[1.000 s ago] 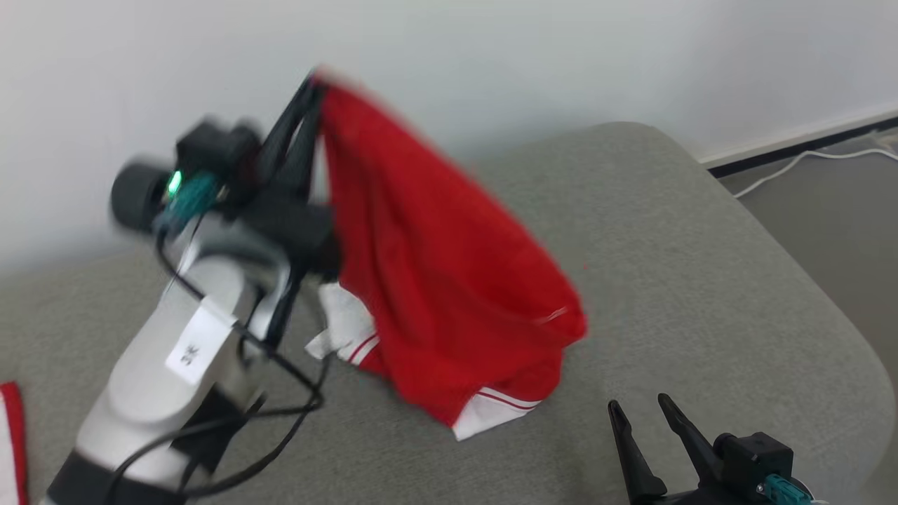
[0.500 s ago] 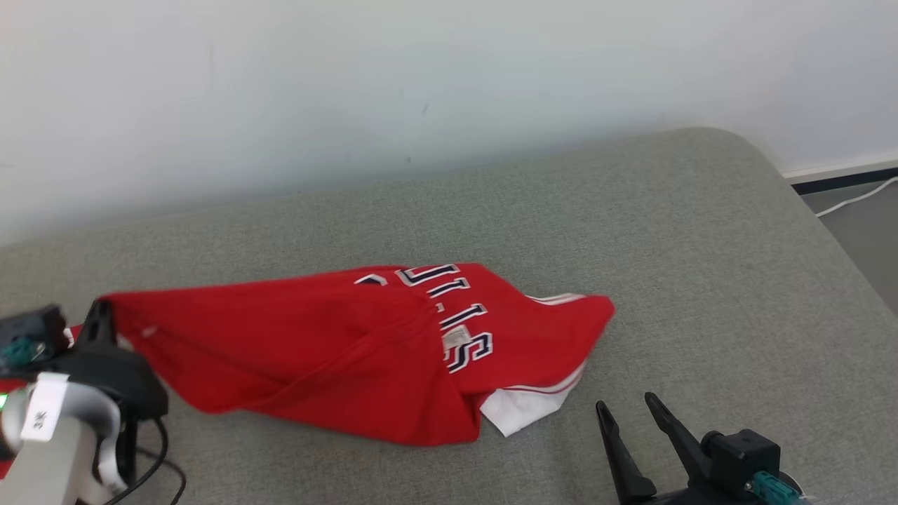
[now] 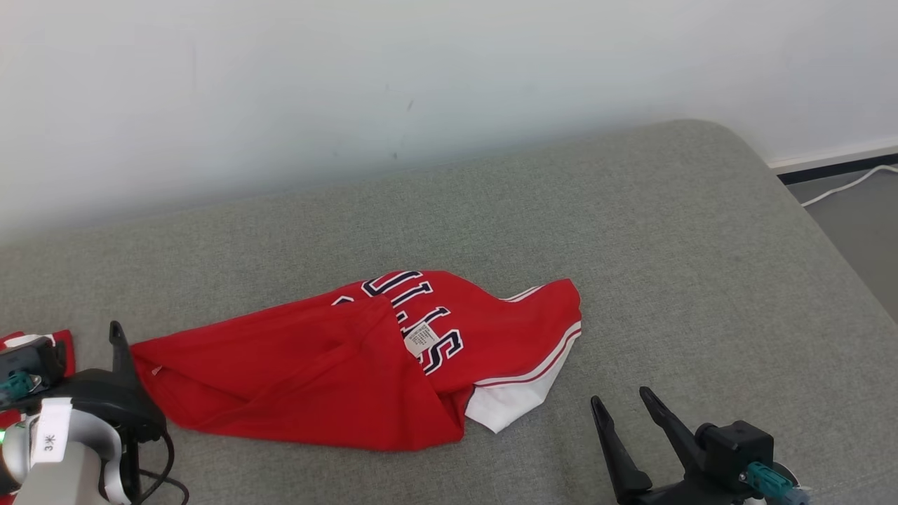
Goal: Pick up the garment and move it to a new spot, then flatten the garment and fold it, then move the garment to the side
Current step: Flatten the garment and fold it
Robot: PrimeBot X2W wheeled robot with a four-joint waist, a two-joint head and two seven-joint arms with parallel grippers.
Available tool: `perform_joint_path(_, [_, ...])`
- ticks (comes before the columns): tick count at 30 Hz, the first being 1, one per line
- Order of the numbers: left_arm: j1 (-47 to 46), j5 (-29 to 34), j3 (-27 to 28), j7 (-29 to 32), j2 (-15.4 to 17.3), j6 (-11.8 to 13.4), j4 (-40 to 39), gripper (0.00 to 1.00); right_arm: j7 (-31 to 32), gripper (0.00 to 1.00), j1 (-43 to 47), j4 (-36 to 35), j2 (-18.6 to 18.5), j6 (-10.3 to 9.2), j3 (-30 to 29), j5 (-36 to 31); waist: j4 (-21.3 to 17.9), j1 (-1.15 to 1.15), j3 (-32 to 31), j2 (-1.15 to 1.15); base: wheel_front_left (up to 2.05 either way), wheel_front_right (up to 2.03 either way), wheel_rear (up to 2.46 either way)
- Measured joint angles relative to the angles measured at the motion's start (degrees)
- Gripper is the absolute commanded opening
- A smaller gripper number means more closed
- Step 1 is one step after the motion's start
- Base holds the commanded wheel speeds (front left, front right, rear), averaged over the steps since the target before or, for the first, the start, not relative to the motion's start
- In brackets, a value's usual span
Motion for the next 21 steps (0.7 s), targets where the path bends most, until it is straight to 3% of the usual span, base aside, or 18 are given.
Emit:
perform_joint_path(6, [0.0,1.5,0.0,-1.9,-1.4,0.0,-0.6,1.0,0.1,1.0,0.1,0.1,0.0,-0.1,-0.8,0.0,0.2,0.0,-0.1,0.0,0.0,0.0,0.0])
perform_joint_path(13, [0.7,2.5,-4.9,-2.8,-6.7,-0.1,-4.4,1.0,0.1,1.0,0.2,0.4,0.1,-0.24,-1.0,0.0,1.1,0.0,-0.7,0.0,0.0,0.0,0.0])
perform_joint_path(21, [5.7,2.2,-7.6,-3.9,-10.9,-4.2,-11.7,1.0,-0.1,1.0,0.3,1.3,0.5,-0.26,-1.5,0.0,1.7,0.0,-1.7,0.0,0.0,0.0,0.0])
